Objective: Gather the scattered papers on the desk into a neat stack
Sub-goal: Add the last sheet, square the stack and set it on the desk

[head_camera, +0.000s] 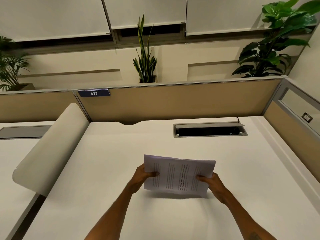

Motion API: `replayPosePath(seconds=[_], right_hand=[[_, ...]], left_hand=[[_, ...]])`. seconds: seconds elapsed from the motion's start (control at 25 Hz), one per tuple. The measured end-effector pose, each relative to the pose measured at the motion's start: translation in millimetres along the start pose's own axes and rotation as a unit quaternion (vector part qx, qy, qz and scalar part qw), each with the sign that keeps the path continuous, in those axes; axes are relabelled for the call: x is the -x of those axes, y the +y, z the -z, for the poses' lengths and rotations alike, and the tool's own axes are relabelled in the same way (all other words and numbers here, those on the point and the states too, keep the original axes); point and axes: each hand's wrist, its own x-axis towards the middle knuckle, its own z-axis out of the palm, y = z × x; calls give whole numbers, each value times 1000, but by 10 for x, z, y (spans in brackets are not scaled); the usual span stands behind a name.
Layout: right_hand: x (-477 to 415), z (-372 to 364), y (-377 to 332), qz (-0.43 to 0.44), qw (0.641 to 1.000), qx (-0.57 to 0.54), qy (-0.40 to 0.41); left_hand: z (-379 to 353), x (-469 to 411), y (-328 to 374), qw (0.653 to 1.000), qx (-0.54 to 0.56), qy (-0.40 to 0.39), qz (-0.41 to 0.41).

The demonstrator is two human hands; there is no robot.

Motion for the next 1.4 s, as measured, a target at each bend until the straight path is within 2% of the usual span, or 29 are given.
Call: replayPosePath(seconds=[0.24, 0.36, 0.56, 0.92, 1.12, 1.4], right_hand=[[-76, -103, -158, 45, 998, 0, 50], [-86, -106, -158, 56, 997, 3, 57], [-12, -43, -5, 52, 998, 32, 17], [-140, -88, -56, 58, 995, 30, 79], [-143, -48, -19, 43, 997, 45, 41], [-221, -45, -58, 34, 997, 35, 68]], left_hand=[[-113, 23, -3, 997, 37, 57, -45], [-160, 40, -85, 995, 55, 74, -43], [-171, 68, -280, 998, 41, 43, -13], [-170, -26, -156, 998, 19, 42, -35], [-136, -68, -230, 998, 22, 53, -12], [-133, -117, -251, 998, 19, 52, -20]])
